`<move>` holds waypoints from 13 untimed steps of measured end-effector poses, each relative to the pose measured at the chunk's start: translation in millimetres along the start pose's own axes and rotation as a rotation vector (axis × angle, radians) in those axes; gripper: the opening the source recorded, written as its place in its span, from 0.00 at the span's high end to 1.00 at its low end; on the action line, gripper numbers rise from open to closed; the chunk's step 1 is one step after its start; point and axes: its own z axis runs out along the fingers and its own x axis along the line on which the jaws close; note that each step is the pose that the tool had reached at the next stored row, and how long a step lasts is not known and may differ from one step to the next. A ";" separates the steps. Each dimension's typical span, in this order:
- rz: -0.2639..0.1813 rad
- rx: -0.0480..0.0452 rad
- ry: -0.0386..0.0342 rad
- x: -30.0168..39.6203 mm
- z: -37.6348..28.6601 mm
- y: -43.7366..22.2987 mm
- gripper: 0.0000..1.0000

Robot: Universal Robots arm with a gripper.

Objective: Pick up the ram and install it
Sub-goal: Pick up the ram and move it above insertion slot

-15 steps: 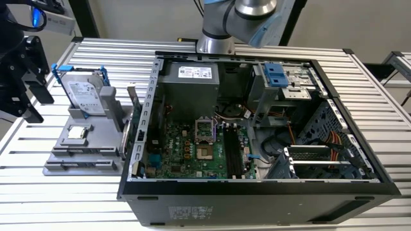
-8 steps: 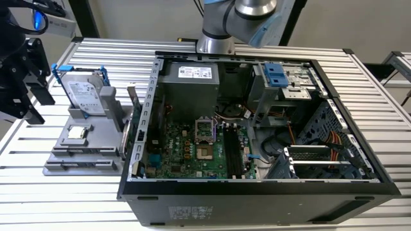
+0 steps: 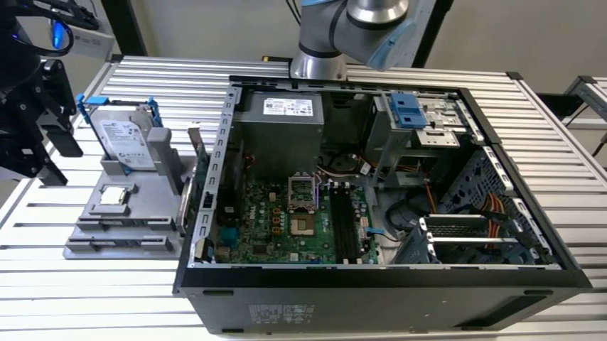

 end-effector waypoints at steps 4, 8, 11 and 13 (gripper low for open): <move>0.001 0.0001 0.0000 -0.1 1.4 0.0 0.00; 0.001 0.0001 -0.0001 -0.1 2.8 0.0 0.00; 0.001 0.0000 0.0001 -0.1 3.4 0.0 0.00; 0.001 0.0001 0.0000 -0.1 3.5 0.0 0.00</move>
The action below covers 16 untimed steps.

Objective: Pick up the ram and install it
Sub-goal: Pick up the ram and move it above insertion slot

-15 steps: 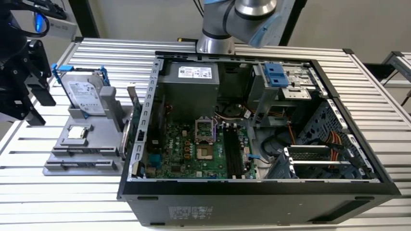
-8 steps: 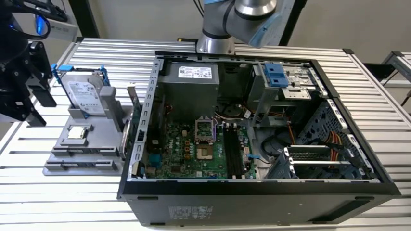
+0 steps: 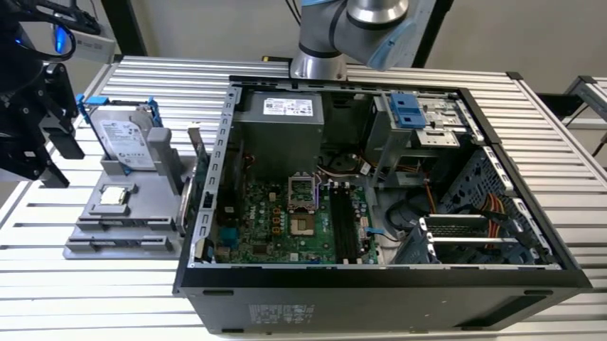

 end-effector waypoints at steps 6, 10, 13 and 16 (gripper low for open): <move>0.000 0.0000 0.0000 0.0 1.1 0.0 0.00; 0.000 0.0001 0.0001 0.0 2.5 0.0 0.00; 0.000 0.0000 0.0002 0.0 3.6 0.0 0.00; 0.000 0.0000 0.0002 0.1 4.7 0.0 0.00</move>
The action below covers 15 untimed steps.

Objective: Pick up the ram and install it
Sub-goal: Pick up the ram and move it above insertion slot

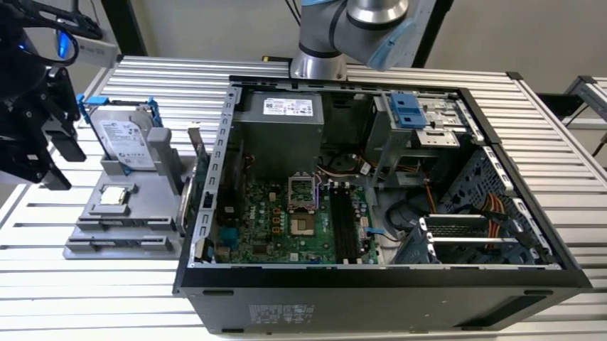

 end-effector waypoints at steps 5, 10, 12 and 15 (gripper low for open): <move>0.000 0.0001 -0.0001 0.0 1.9 -0.1 0.00; 0.000 0.0000 0.0002 0.1 3.8 -0.1 0.00; 0.000 0.0000 0.0002 0.1 4.5 -0.1 0.00; 0.000 0.0000 0.0004 0.1 5.6 -0.1 0.00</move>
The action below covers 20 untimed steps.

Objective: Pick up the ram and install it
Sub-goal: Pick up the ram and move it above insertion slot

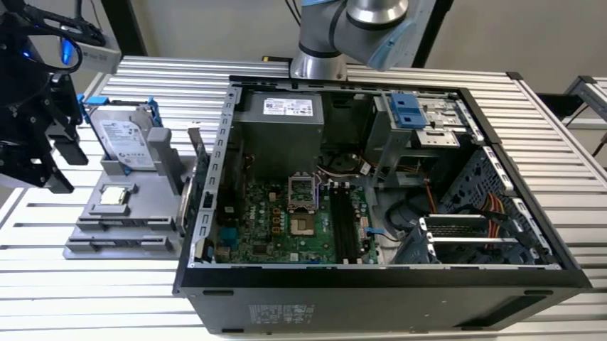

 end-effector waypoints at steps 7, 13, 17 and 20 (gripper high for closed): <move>0.000 -0.0001 0.0003 0.0 2.7 0.0 0.00; 0.000 0.0000 0.0004 0.0 5.0 0.0 0.00; 0.000 -0.0001 0.0005 0.1 6.5 0.0 0.00; 0.000 0.0000 0.0006 0.1 7.6 -0.1 0.00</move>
